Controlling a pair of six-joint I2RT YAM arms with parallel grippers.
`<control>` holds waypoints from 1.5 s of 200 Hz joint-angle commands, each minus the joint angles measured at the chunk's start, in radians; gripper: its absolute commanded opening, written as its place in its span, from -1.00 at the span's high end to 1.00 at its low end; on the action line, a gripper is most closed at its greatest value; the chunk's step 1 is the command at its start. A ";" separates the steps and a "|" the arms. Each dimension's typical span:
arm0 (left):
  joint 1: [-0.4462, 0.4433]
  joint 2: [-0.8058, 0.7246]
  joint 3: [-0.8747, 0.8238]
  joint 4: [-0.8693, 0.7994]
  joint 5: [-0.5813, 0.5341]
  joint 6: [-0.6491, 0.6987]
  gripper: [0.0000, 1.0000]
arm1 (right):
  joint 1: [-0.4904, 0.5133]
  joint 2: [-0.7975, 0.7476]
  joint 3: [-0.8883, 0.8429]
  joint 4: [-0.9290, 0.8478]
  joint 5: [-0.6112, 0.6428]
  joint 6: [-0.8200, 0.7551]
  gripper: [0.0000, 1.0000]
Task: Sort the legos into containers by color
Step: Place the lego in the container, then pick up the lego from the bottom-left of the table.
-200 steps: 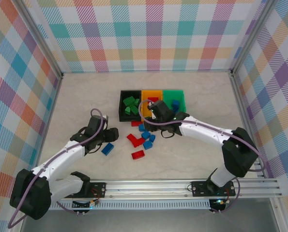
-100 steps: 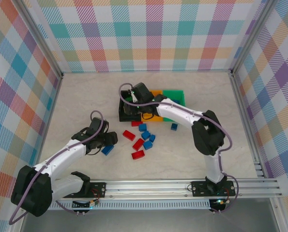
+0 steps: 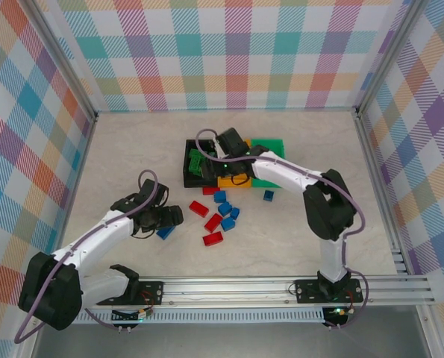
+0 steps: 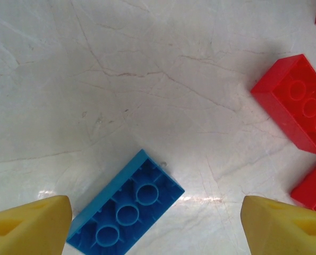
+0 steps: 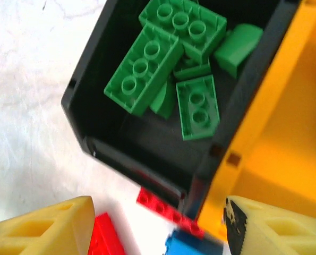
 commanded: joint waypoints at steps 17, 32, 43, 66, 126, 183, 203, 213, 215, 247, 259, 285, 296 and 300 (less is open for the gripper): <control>0.000 0.099 0.074 -0.143 -0.002 -0.023 -0.66 | 0.007 -0.186 -0.168 0.039 0.019 -0.036 -0.33; -0.001 0.128 0.078 -0.148 -0.002 -0.025 -0.66 | 0.007 -0.241 -0.236 0.046 0.032 -0.039 -0.34; -0.001 0.151 0.083 -0.156 -0.003 -0.029 -0.66 | 0.007 -0.276 -0.277 0.049 0.042 -0.041 -0.34; -0.003 0.235 0.112 -0.192 -0.023 -0.039 -0.65 | 0.007 -0.331 -0.342 0.054 0.066 -0.047 -0.35; -0.015 0.354 0.118 -0.135 0.017 -0.026 -0.42 | 0.007 -0.391 -0.443 0.097 0.127 -0.063 -0.37; -0.059 0.373 0.132 -0.094 0.050 -0.043 -0.04 | 0.003 -0.413 -0.487 0.118 0.150 -0.082 -0.37; -0.078 0.368 0.150 -0.090 0.046 -0.048 0.20 | -0.001 -0.423 -0.511 0.145 0.152 -0.077 -0.37; -0.086 0.369 0.163 -0.096 0.039 -0.051 0.22 | -0.004 -0.421 -0.518 0.153 0.149 -0.075 -0.37; -0.088 0.368 0.166 -0.096 0.038 -0.051 0.22 | -0.004 -0.422 -0.518 0.154 0.149 -0.074 -0.37; -0.114 0.358 0.199 -0.104 0.019 -0.052 0.62 | -0.008 -0.425 -0.535 0.168 0.150 -0.074 -0.38; -0.125 0.347 0.213 -0.107 0.011 -0.054 0.63 | -0.012 -0.435 -0.542 0.168 0.151 -0.075 -0.38; -0.154 0.312 0.258 -0.091 -0.009 -0.060 0.63 | -0.035 -0.478 -0.570 0.179 0.144 -0.072 -0.38; -0.170 0.297 0.282 -0.074 -0.016 -0.059 0.63 | -0.055 -0.504 -0.589 0.189 0.133 -0.068 -0.39; -0.175 0.292 0.292 -0.066 -0.020 -0.060 0.63 | -0.063 -0.513 -0.596 0.193 0.129 -0.064 -0.39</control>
